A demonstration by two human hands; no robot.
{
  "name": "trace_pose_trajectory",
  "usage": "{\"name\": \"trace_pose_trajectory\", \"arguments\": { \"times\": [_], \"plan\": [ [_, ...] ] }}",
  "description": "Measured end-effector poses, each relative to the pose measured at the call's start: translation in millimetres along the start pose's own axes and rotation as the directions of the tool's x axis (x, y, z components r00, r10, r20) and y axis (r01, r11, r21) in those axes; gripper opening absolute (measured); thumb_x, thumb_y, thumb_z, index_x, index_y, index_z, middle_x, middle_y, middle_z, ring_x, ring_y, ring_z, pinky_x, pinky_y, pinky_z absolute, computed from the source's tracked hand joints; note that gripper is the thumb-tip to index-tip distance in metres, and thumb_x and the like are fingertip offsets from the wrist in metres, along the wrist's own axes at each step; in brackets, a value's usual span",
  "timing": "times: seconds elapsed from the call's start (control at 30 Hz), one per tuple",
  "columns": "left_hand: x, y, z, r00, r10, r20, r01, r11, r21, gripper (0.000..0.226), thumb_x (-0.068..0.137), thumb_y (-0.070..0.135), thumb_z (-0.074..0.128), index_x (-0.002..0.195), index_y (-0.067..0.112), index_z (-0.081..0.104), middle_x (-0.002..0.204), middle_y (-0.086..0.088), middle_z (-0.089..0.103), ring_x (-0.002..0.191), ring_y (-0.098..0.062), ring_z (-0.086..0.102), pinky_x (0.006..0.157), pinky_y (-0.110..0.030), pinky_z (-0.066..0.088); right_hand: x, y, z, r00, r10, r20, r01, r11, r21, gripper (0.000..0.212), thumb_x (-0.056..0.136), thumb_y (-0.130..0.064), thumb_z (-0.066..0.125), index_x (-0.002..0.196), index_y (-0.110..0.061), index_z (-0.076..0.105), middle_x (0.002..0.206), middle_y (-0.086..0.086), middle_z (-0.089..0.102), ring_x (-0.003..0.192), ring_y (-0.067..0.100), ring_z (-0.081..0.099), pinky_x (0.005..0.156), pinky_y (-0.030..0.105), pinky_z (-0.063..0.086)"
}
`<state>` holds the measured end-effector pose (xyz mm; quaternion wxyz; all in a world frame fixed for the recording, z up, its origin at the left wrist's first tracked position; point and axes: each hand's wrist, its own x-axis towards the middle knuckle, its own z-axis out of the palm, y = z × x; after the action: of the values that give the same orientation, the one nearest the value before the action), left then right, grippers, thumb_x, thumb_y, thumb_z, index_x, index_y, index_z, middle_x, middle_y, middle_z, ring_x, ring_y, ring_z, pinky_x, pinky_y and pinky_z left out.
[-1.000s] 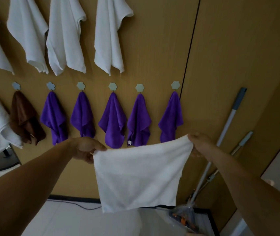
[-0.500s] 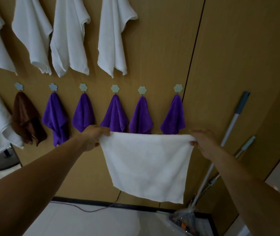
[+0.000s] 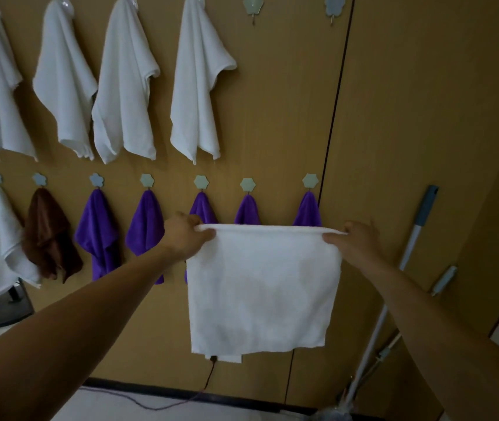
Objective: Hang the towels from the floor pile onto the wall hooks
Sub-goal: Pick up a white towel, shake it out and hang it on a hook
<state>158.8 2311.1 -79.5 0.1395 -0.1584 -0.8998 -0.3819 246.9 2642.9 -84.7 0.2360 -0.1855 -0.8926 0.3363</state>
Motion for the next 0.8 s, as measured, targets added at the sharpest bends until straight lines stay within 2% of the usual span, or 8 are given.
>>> {"name": "trace_pose_trajectory", "arguments": {
  "times": [0.07, 0.23, 0.33, 0.4, 0.5, 0.6, 0.67, 0.8],
  "plan": [
    [4, 19, 4, 0.986, 0.060, -0.158, -0.066, 0.997, -0.033, 0.028, 0.085, 0.018, 0.064, 0.061, 0.017, 0.048, 0.080, -0.004, 0.052, 0.079, -0.019, 0.052, 0.068, -0.028, 0.042, 9, -10, -5, 0.990, -0.109, -0.090, 0.106, 0.994, -0.030, 0.029, 0.082, -0.026, 0.070, 0.066, -0.012, 0.050, 0.112, 0.008, 0.051, 0.105, 0.026, 0.049, 0.078, 0.031, 0.039],
    [21, 66, 12, 0.940, -0.043, -0.337, -0.069, 0.947, -0.313, 0.016, 0.086, 0.023, 0.052, 0.074, 0.027, 0.042, 0.065, 0.008, 0.046, 0.059, -0.007, 0.044, 0.052, -0.023, 0.035, 22, -44, -20, 0.963, -0.147, -0.227, 0.224, 0.904, 0.363, 0.017, 0.086, -0.014, 0.059, 0.082, -0.021, 0.044, 0.078, -0.005, 0.048, 0.062, 0.009, 0.044, 0.050, 0.021, 0.035],
    [35, 83, 8, 0.914, -0.022, -0.404, -0.119, 0.940, -0.321, 0.014, 0.084, 0.023, 0.048, 0.080, 0.036, 0.043, 0.075, 0.016, 0.049, 0.066, 0.000, 0.049, 0.059, -0.018, 0.036, 32, -59, -26, 0.973, -0.188, -0.134, 0.231, 0.816, 0.530, 0.009, 0.090, -0.013, 0.055, 0.096, -0.020, 0.054, 0.094, -0.004, 0.057, 0.074, 0.009, 0.054, 0.060, 0.021, 0.041],
    [45, 90, 5, 0.912, 0.000, -0.409, -0.128, 0.950, -0.285, 0.017, 0.084, 0.028, 0.043, 0.094, 0.041, 0.046, 0.089, 0.020, 0.052, 0.081, 0.001, 0.052, 0.071, -0.021, 0.042, 38, -66, -32, 0.959, -0.282, 0.014, 0.222, 0.785, 0.578, 0.017, 0.083, -0.034, 0.069, 0.095, -0.024, 0.062, 0.099, -0.007, 0.063, 0.085, 0.012, 0.060, 0.070, 0.026, 0.047],
    [63, 100, -1, 0.935, -0.049, -0.351, -0.102, 0.911, -0.399, 0.012, 0.086, 0.032, 0.041, 0.091, 0.034, 0.051, 0.092, 0.016, 0.055, 0.087, -0.007, 0.053, 0.076, -0.026, 0.043, 52, -76, -37, 0.922, -0.341, 0.184, 0.231, 0.865, 0.446, 0.062, 0.054, -0.057, 0.085, 0.106, -0.030, 0.065, 0.106, -0.012, 0.064, 0.092, 0.007, 0.063, 0.076, 0.027, 0.053],
    [81, 111, -13, 0.979, 0.025, -0.201, -0.117, 0.882, -0.457, 0.033, 0.074, 0.060, 0.054, 0.089, 0.031, 0.060, 0.096, 0.013, 0.059, 0.092, -0.007, 0.055, 0.069, -0.020, 0.036, 71, -93, -35, 0.939, -0.321, 0.121, 0.230, 0.851, 0.472, 0.040, 0.062, -0.043, 0.088, 0.092, -0.025, 0.070, 0.087, -0.013, 0.071, 0.077, 0.004, 0.067, 0.060, 0.016, 0.052],
    [95, 114, -21, 0.986, 0.115, -0.122, -0.157, 0.894, -0.420, 0.049, 0.062, 0.071, 0.067, 0.091, 0.032, 0.065, 0.097, 0.018, 0.061, 0.090, -0.002, 0.058, 0.068, -0.016, 0.039, 82, -105, -33, 0.943, -0.328, 0.049, 0.253, 0.807, 0.533, 0.025, 0.070, -0.040, 0.084, 0.083, -0.023, 0.072, 0.077, -0.008, 0.074, 0.071, 0.010, 0.070, 0.059, 0.022, 0.054],
    [131, 111, -37, 0.938, 0.344, 0.046, -0.310, 0.889, -0.337, 0.027, 0.063, 0.055, 0.080, 0.076, 0.032, 0.073, 0.080, 0.020, 0.068, 0.075, 0.003, 0.064, 0.058, -0.008, 0.046, 107, -132, -29, 0.941, -0.332, -0.066, 0.310, 0.767, 0.562, 0.028, 0.079, -0.037, 0.077, 0.085, -0.010, 0.070, 0.079, 0.006, 0.073, 0.066, 0.016, 0.068, 0.059, 0.028, 0.052]
  ]
}}
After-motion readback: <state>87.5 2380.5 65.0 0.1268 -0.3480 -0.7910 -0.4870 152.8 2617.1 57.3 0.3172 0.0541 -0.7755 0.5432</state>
